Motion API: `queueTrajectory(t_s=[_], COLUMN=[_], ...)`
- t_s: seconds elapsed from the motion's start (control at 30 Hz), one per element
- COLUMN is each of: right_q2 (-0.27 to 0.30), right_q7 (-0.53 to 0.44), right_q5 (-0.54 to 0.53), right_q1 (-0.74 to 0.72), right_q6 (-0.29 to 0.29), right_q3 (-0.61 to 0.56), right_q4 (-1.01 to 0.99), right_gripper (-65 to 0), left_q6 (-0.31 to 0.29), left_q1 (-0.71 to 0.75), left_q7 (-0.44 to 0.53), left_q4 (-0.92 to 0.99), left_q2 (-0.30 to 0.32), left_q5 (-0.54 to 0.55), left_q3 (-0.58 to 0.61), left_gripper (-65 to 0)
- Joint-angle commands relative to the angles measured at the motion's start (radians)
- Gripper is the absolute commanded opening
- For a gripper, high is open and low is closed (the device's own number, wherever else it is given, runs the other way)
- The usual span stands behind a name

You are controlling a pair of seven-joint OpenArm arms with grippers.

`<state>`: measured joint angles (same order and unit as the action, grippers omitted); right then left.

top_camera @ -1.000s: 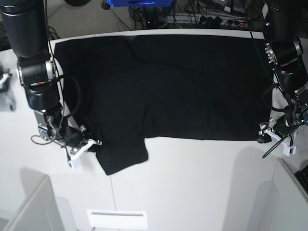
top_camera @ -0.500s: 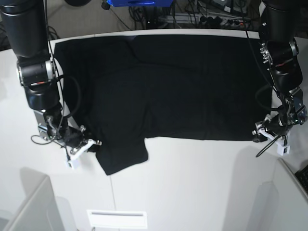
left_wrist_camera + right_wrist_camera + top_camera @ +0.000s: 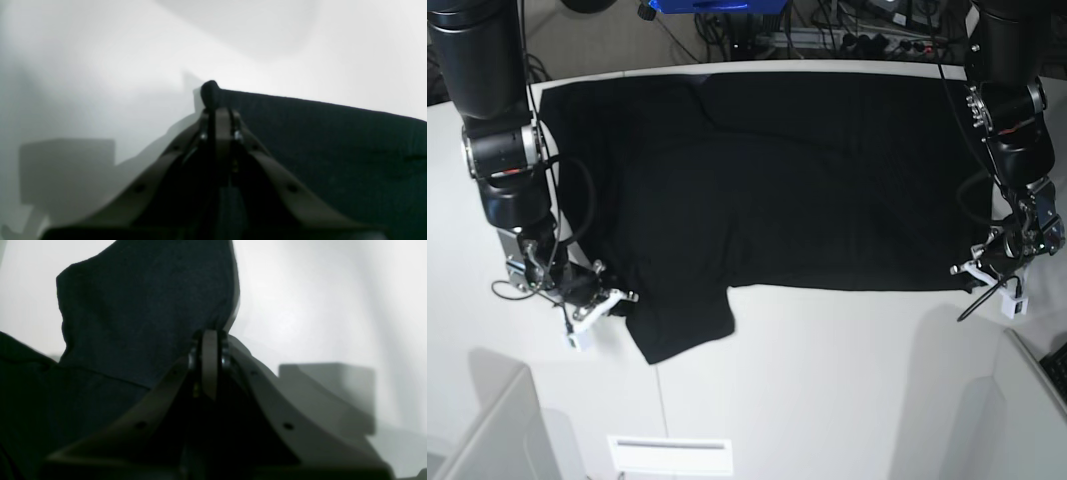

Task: Fold the T-shirt properly
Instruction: 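Grasp the hem corners with both grippers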

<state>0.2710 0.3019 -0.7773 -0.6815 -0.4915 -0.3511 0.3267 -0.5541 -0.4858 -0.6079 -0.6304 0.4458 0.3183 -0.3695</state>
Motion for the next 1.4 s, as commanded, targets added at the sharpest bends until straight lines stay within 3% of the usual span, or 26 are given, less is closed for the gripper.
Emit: queueTrajectory(t_s=[0.0,0.2,0.57,0.73,0.93,1.1,1.37], right_q2=[0.023,0.049,0.080,0.083,0.081,0.103,0.107], right_q7=[0.016,0.016,0.023,0.023,0.023,0.049,0.147], right_q5=[0.017,0.015,0.015,0.015,0.025,0.023,0.023], right_q1=[-0.025,-0.014,0.041,0.064,0.147,0.205,0.286], right_q6=[0.006,0.006,0.006,0.006,0.006,0.006,0.006], right_q3=[-0.001,0.001,0.001,0.007,0.159,0.179,0.306], right_q4=[0.005,0.073,0.220,0.236,0.334,0.463,0.593], right_gripper=[-65.0,-65.0,-65.0,-65.0,-65.0,-65.0,-65.0], left_q6=[-0.005,-0.005,-0.005,-0.005,-0.002,-0.002,-0.004], left_q1=[-0.024,0.025,0.063,0.132,0.215,0.250,0.319], left_q7=[0.012,0.004,0.004,0.004,-0.027,-0.030,-0.131], left_q4=[-0.038,-0.174,-0.197,-0.314,-0.403,-0.475,-0.629], left_q2=[0.020,0.020,0.021,0.020,0.023,0.023,0.017], left_q5=[0.011,0.014,0.017,0.035,0.192,0.200,0.201], left_q3=[-0.001,-0.003,-0.016,-0.016,-0.016,-0.018,-0.204], left_gripper=[-65.0,-65.0,-65.0,-65.0,-65.0,-65.0,-65.0])
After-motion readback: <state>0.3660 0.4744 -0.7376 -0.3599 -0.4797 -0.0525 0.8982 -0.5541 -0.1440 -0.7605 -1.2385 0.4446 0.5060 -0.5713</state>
